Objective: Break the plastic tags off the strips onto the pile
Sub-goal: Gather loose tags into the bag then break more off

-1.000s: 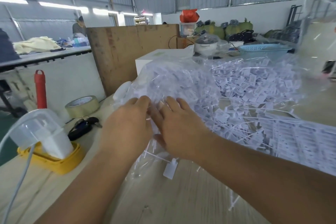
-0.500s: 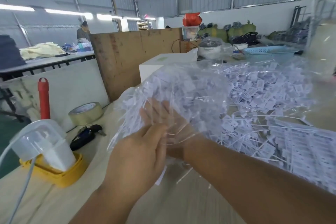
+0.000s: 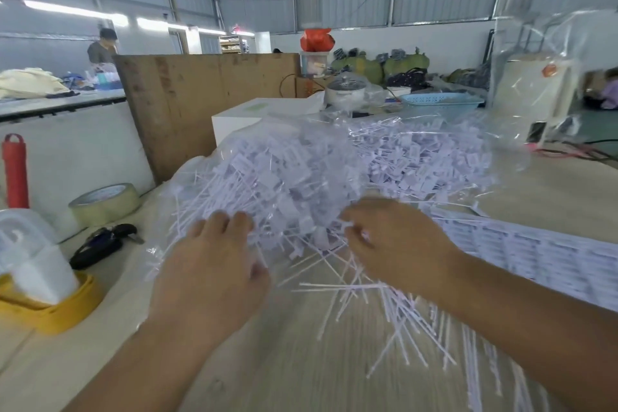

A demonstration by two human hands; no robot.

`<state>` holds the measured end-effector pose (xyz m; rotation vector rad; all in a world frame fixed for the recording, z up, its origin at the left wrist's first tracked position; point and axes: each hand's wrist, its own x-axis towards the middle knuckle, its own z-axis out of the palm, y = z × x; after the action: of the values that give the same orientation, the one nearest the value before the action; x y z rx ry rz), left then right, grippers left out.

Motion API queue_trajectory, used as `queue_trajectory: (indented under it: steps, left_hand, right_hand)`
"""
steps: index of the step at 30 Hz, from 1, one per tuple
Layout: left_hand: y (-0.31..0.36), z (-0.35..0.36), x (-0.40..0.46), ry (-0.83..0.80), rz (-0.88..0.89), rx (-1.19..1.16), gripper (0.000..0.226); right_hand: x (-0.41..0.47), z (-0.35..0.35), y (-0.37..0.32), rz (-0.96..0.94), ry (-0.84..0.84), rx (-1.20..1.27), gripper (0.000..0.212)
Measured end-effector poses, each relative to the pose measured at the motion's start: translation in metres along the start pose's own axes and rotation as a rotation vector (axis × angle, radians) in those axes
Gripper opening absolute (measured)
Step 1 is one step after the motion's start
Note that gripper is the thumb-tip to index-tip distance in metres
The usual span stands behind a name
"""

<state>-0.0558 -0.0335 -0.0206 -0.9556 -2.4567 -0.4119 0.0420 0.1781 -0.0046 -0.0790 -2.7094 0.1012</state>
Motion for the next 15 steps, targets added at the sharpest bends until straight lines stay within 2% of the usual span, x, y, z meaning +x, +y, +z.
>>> queue_trajectory:
  steps: [1,2,4,6,8,9,10,11,13,15]
  left_hand:
    - [0.015,-0.007,-0.003,0.064,0.049,-0.054,0.032]
    - [0.032,-0.012,-0.005,0.046,0.065,-0.101,0.035]
    - [0.059,-0.009,-0.006,-0.115,0.039,-0.088,0.057]
    - [0.078,0.008,-0.002,-0.378,-0.006,0.034,0.085]
    - [0.091,0.019,0.003,-0.629,-0.084,0.03,0.108]
    - [0.095,0.024,0.004,-0.682,-0.089,0.026,0.112]
    - [0.099,0.029,0.004,-0.688,-0.075,0.03,0.11]
    - [0.103,0.034,0.005,-0.665,-0.049,0.035,0.102]
    - [0.108,0.042,0.007,-0.591,-0.009,0.013,0.078]
    - [0.112,0.045,0.013,-0.565,0.003,-0.041,0.059]
  right_hand:
    - [0.001,-0.005,0.008,0.177,0.018,0.061,0.028]
    - [0.002,-0.007,0.017,0.342,-0.024,0.105,0.041]
    - [0.003,-0.004,0.031,0.595,-0.232,0.096,0.071]
    - [-0.003,0.005,0.036,0.714,-0.383,0.158,0.082]
    - [-0.007,0.015,0.034,0.738,-0.401,0.238,0.09]
    - [-0.01,0.018,0.03,0.741,-0.399,0.255,0.095]
    - [-0.012,0.021,0.025,0.718,-0.387,0.255,0.095]
    - [-0.012,0.024,0.021,0.67,-0.36,0.244,0.085]
    - [-0.012,0.028,0.01,0.563,-0.32,0.242,0.057]
    - [-0.011,0.027,0.003,0.529,-0.321,0.216,0.049]
